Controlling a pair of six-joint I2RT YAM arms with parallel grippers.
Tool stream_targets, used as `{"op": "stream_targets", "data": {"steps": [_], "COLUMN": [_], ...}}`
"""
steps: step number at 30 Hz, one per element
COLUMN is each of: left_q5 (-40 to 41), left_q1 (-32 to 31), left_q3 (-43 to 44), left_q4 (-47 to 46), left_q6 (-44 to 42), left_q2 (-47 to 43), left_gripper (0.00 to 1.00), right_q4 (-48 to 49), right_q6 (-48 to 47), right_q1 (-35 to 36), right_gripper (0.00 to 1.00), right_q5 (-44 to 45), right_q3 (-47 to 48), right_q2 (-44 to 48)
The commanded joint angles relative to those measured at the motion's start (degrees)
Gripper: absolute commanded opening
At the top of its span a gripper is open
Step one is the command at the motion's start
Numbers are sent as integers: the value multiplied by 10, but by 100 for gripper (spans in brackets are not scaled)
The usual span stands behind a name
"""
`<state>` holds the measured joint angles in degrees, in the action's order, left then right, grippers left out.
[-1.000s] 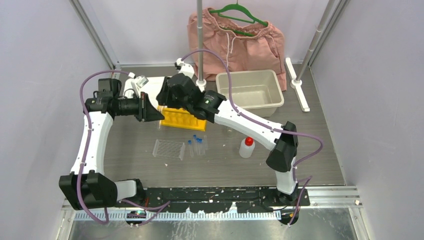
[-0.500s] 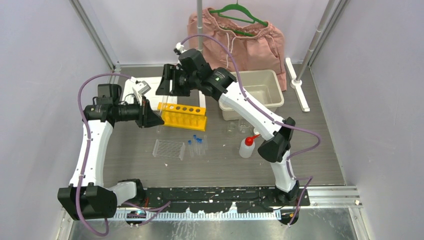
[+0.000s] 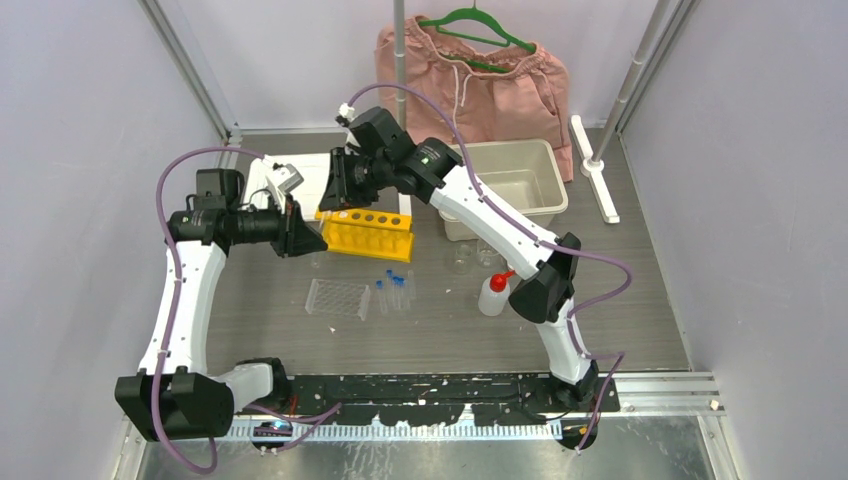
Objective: Organize the chemistry lab equipment
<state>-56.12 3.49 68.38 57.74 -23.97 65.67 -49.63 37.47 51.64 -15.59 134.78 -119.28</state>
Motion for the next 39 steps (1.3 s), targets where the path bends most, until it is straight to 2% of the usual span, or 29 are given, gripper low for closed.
{"op": "stream_targets", "data": {"steps": [1,2,4,6,7,13,17,20,24,28,39], "left_q5": [-3,-1,7,17,26,55,66,84,90,112,99], "left_q1": [-3,-3,-3,-3,-3,4,24,48,74,88,103], "left_q3": [-1,-2,-3,1,3,36,43,47,56,50,48], "left_q4": [-6,-7,-9,-12,-17,-25,-67,-95,-90,-91,-80], "left_q6": [-7,-4,5,17,27,74,133,170,181,180,169], "left_q2": [-16,-15,-11,-6,-3,41,68,87,108,117,134], "left_gripper": [1,9,40,66,76,98,100,99,97,95,94], "right_q4": [11,10,7,0,-2,6,59,151,288,377,415], "right_q6": [-14,-17,-29,-49,-61,-131,-159,-190,-250,-301,-331], "right_q1": [-2,-3,-4,-5,-6,-7,-6,1,19,34,53], "right_gripper": [23,19,14,9,7,1,1,1,1,1,1], "right_q5": [3,12,44,98,129,289,352,387,414,430,436], "right_q3": [16,17,20,22,21,13,-22,-93,-194,-235,-236], "right_q2": [18,18,20,24,26,24,30,49,73,68,34]}}
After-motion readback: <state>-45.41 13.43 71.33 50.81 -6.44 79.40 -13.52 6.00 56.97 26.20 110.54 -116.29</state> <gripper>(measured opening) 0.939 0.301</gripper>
